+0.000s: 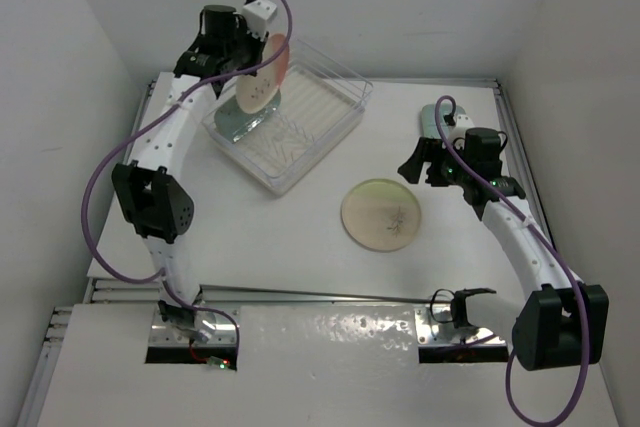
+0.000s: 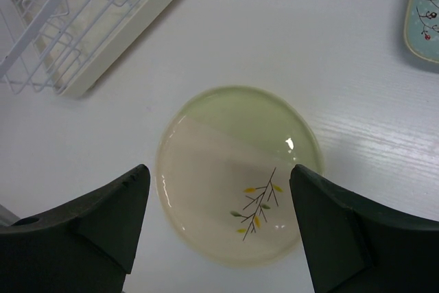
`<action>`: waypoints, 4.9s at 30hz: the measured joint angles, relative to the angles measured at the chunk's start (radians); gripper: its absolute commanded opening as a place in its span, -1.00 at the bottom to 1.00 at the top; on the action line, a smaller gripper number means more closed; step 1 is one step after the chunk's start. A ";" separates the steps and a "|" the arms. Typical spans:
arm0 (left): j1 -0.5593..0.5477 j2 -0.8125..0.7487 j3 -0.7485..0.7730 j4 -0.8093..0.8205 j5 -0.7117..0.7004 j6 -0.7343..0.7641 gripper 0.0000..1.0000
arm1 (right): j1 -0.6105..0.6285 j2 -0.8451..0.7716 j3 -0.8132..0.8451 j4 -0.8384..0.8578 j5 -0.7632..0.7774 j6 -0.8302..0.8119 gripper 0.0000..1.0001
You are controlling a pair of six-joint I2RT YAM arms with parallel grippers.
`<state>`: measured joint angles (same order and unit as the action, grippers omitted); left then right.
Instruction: Unload the plates from the dish rack
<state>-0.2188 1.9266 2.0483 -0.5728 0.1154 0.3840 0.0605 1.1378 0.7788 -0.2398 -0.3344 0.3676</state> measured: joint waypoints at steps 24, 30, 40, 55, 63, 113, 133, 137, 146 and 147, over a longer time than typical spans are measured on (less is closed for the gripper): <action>-0.282 -0.073 -0.085 0.064 0.262 -0.238 -1.00 | 0.000 -0.112 0.043 -0.075 0.207 0.044 0.68; -0.388 -0.072 -0.208 0.061 0.391 -0.291 -1.00 | 0.000 -0.220 0.043 -0.175 0.386 0.043 0.69; -0.468 0.036 -0.375 0.171 0.503 -0.345 -1.00 | 0.000 -0.281 0.035 -0.300 0.438 0.038 0.70; -0.488 0.092 -0.547 0.489 0.644 -0.480 -0.92 | 0.000 -0.278 0.022 -0.402 0.380 0.072 0.68; -0.481 0.137 -0.556 0.573 0.649 -0.529 -0.91 | 0.000 -0.271 0.054 -0.453 0.358 0.074 0.68; -0.504 0.310 -0.420 0.386 0.328 -0.365 0.16 | 0.000 -0.271 0.063 -0.451 0.307 0.077 0.69; -0.546 0.320 -0.386 0.328 0.267 -0.230 0.54 | 0.000 -0.289 0.063 -0.451 0.306 0.070 0.70; -0.554 0.320 -0.381 0.315 0.271 -0.195 0.83 | 0.000 -0.290 0.063 -0.451 0.304 0.069 0.70; -0.566 0.325 -0.336 0.279 0.206 -0.127 0.99 | 0.000 -0.290 0.063 -0.451 0.290 0.066 0.70; -0.566 0.327 -0.327 0.278 0.201 -0.123 0.99 | 0.000 -0.290 0.063 -0.451 0.287 0.065 0.70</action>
<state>-0.7845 2.2539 1.7214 -0.2951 0.3164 0.2607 0.0605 0.8478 0.8421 -0.6903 -0.0475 0.4328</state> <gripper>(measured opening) 0.997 0.851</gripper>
